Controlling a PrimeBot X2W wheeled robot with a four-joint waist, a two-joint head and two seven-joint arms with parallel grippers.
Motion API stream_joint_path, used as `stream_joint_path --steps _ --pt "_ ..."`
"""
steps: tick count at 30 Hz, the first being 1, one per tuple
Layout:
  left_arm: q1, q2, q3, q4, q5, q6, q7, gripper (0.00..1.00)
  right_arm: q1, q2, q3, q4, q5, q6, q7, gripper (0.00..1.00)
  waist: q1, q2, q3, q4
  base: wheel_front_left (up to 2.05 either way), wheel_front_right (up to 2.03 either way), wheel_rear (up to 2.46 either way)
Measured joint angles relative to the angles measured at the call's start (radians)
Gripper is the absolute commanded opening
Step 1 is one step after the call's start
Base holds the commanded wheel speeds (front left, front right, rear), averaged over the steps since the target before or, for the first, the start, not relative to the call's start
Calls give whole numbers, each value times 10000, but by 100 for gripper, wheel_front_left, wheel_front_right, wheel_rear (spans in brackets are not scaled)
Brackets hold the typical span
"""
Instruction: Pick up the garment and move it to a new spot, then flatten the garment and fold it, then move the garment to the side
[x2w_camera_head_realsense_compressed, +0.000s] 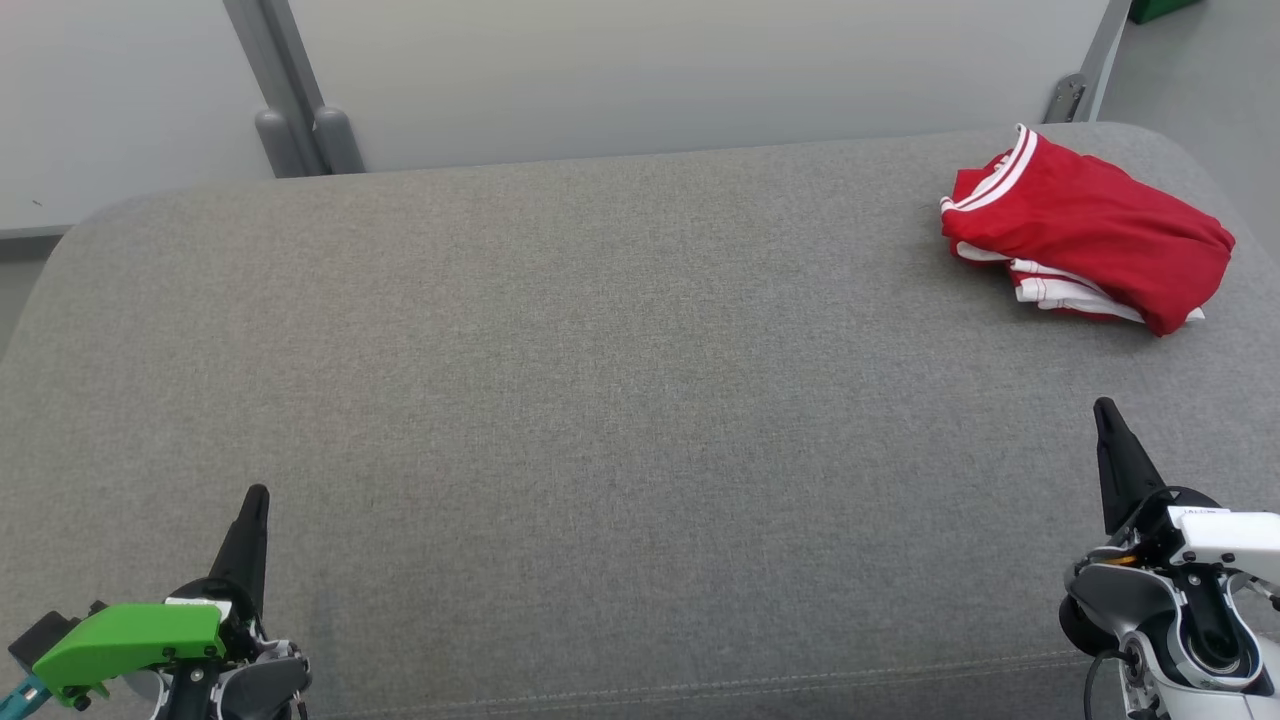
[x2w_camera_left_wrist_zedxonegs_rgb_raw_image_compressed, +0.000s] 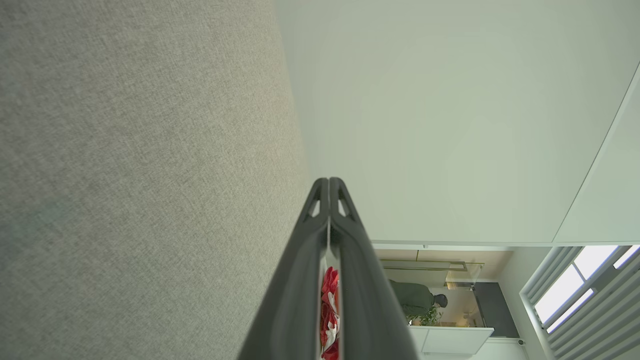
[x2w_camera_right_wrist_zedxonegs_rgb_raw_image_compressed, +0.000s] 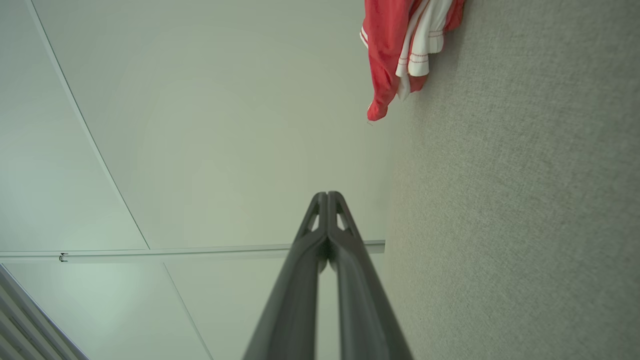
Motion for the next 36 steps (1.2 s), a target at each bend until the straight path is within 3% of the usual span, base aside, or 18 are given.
stream_joint_path --steps 36 --pt "0 -27 23 -12 2 0 4 0 0 4 -19 -4 0 0 2 0 0 0 1 0 0 0 0"
